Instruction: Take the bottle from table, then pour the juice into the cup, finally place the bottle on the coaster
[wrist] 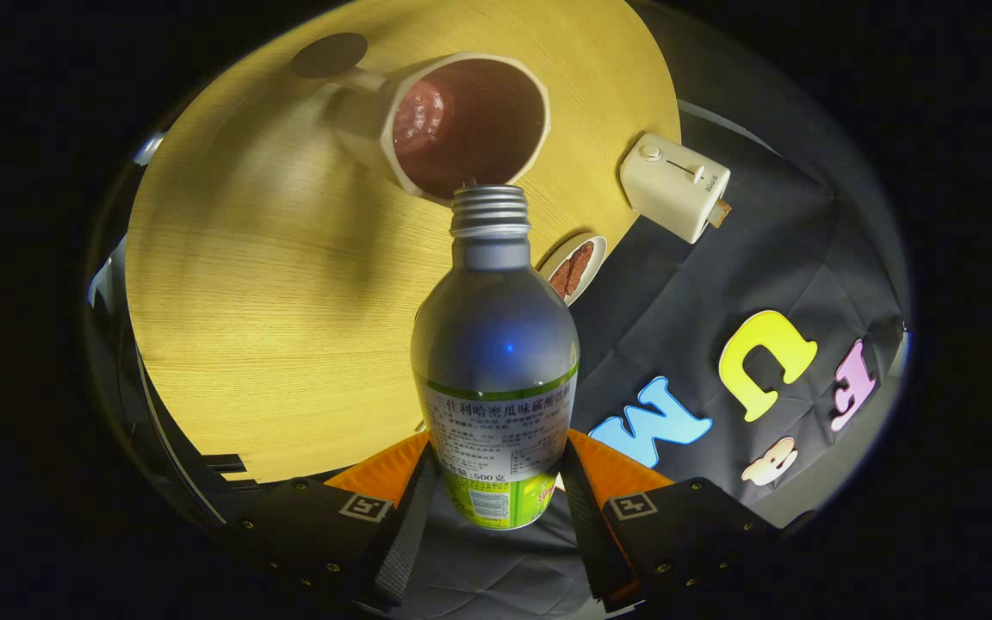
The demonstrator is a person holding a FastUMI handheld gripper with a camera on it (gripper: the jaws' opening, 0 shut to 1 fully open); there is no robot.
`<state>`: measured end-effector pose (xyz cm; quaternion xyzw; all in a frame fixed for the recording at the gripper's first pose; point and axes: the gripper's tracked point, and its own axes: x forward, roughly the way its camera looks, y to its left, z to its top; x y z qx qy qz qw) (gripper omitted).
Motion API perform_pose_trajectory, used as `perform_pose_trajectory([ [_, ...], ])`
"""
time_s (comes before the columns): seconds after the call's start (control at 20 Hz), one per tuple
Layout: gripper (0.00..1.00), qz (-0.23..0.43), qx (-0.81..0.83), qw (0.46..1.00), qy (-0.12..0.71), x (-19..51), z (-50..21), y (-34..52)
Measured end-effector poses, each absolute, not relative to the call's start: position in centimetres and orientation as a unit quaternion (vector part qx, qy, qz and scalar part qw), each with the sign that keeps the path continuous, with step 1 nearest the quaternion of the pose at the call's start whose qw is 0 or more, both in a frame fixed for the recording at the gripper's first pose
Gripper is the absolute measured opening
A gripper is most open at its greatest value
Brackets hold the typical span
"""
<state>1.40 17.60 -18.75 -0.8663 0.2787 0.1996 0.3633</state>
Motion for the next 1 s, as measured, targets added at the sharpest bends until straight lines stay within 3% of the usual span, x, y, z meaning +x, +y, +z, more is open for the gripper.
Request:
perform_pose_trajectory([
  [0.7,0.76,0.204,-0.846,0.400,0.288,0.6,-19.7,17.5],
  [1.0,0.77,0.216,-0.789,0.485,0.310,-0.9,-21.2,16.7],
])
